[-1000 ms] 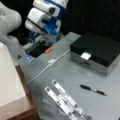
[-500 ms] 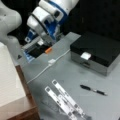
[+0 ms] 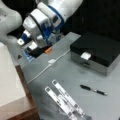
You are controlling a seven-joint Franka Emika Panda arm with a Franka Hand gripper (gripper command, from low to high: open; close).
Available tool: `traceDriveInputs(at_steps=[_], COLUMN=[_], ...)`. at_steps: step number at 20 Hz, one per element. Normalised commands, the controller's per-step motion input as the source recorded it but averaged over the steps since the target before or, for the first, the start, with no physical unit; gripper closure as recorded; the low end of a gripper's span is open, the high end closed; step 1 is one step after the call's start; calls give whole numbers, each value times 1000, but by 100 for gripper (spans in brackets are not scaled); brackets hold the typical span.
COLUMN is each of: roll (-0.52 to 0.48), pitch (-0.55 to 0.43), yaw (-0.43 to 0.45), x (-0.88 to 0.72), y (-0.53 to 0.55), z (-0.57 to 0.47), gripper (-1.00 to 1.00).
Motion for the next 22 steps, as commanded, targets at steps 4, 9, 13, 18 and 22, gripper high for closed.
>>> traceDriveInputs(at_steps=[4, 9, 13, 18, 22], roll=[-1, 31, 24, 79, 107], pitch=[183, 156, 183, 164, 91], yaw=[-103, -107, -65, -152, -204], x=[280, 265, 252, 231, 209], y=[-278, -304, -209, -48, 79], z=[136, 185, 156, 105, 38], gripper=[-100, -100, -100, -100, -100])
